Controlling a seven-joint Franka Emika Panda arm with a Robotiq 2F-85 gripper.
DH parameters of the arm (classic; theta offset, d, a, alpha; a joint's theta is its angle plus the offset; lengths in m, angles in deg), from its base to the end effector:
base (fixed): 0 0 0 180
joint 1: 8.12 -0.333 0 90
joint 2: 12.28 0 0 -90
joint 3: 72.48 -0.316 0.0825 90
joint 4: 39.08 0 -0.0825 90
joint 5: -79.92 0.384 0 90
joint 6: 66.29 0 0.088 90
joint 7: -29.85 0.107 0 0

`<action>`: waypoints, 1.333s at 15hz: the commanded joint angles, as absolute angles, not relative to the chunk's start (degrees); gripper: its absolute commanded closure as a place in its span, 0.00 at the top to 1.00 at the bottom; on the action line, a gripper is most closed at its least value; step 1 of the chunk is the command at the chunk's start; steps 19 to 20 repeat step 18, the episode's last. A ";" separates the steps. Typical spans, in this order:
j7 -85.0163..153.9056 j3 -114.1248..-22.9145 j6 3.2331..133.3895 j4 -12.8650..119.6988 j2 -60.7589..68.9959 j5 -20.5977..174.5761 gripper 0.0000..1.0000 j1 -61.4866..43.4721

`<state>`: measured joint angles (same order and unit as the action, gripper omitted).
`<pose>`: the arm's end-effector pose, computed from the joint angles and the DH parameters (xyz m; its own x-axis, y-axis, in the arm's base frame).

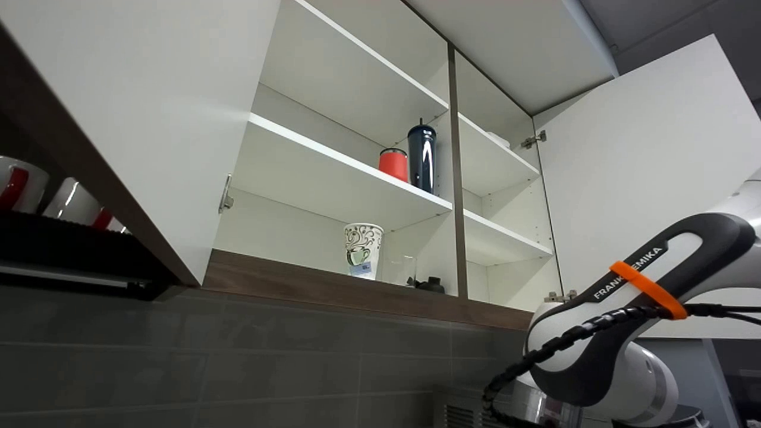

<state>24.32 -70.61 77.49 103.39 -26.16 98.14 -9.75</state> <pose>0.4686 -0.0045 0.4039 0.9538 -0.1646 0.2515 -0.1067 -0.9676 -0.2286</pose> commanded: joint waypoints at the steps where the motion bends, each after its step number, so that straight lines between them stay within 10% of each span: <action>1: 22.06 -70.19 72.70 107.69 -33.15 94.58 1.00 -9.72; 20: 19.97 -69.76 69.69 109.27 -38.13 92.98 1.00 -10.64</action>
